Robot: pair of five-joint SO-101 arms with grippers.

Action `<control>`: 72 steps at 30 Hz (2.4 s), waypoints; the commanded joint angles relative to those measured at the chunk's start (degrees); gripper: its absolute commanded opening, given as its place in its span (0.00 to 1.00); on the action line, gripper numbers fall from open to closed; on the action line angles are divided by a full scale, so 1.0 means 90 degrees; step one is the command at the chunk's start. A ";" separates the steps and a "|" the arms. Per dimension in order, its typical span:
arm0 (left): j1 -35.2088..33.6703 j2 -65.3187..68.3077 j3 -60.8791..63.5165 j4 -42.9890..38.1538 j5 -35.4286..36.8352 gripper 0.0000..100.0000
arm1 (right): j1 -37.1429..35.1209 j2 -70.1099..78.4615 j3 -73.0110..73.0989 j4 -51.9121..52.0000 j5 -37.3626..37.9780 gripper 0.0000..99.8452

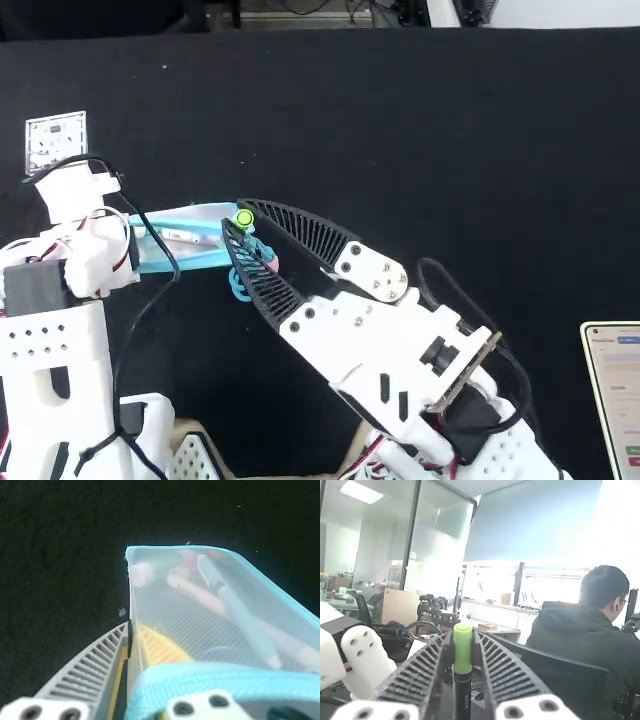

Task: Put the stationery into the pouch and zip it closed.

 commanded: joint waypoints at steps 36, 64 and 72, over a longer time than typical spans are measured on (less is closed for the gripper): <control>-0.0034 0.0039 0.0161 -0.0088 0.0000 0.03 | 0.1016 0.1226 -0.0181 0.3350 -0.0029 0.09; -0.0034 0.0039 0.0151 -0.0088 0.0010 0.03 | 0.1289 0.1314 0.2740 0.0303 0.0127 0.18; -0.0034 0.0039 0.0151 -0.0088 0.0010 0.03 | 0.1563 0.1314 0.2750 0.0342 0.0723 0.18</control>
